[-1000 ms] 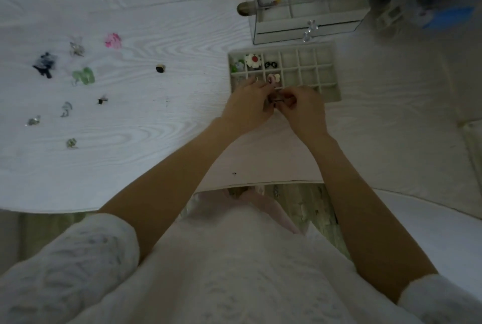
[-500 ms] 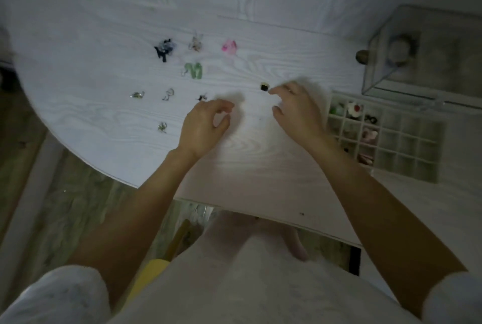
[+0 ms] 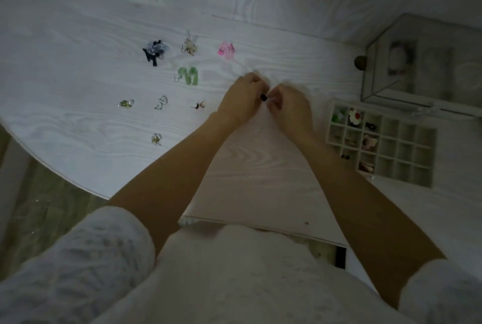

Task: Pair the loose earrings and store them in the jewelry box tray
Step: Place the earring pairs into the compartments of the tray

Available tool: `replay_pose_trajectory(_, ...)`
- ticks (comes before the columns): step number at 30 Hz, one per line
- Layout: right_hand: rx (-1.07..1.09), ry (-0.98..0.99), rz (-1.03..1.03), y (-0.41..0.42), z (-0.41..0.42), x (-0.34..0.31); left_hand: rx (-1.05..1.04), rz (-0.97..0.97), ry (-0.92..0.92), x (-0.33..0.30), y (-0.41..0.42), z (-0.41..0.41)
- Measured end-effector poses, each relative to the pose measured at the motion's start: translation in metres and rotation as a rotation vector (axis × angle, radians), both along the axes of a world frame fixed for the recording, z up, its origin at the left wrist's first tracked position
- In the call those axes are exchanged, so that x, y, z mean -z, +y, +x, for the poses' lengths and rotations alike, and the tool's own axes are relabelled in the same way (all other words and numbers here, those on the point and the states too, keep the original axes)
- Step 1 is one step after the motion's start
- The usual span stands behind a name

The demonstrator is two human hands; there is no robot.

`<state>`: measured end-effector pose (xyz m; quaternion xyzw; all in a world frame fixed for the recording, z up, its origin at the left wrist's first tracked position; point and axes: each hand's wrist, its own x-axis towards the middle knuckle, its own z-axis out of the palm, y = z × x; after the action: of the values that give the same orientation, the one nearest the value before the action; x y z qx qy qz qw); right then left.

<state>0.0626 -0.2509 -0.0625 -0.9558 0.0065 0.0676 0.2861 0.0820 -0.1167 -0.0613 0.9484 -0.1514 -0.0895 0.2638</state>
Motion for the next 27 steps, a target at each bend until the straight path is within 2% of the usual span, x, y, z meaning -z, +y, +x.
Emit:
replay_pose_trajectory(4,-0.017,0.018,0.026,0.005,0.003,0.001,-0.046,-0.052,0.020,0.001,-0.002,0.000)
replay_pose_trajectory(11,-0.014,0.030,0.117,0.013,-0.018,-0.002,-0.057,0.024,0.150,0.003,0.007,-0.017)
replay_pose_trajectory(14,-0.021,0.018,0.129,0.000,-0.046,-0.004,-0.119,-0.049,0.146,-0.001,0.006,-0.042)
replay_pose_trajectory(18,0.010,-0.036,0.183,-0.023,-0.082,-0.014,-0.223,-0.258,0.206,-0.018,-0.013,-0.076)
replay_pose_trajectory(22,0.227,-0.155,0.268,-0.080,-0.121,-0.037,-0.093,-0.457,0.199,-0.042,-0.078,-0.098)
replay_pose_trajectory(27,0.496,-0.142,0.259,-0.158,-0.154,-0.048,0.153,-0.407,0.138,-0.046,-0.174,-0.108)
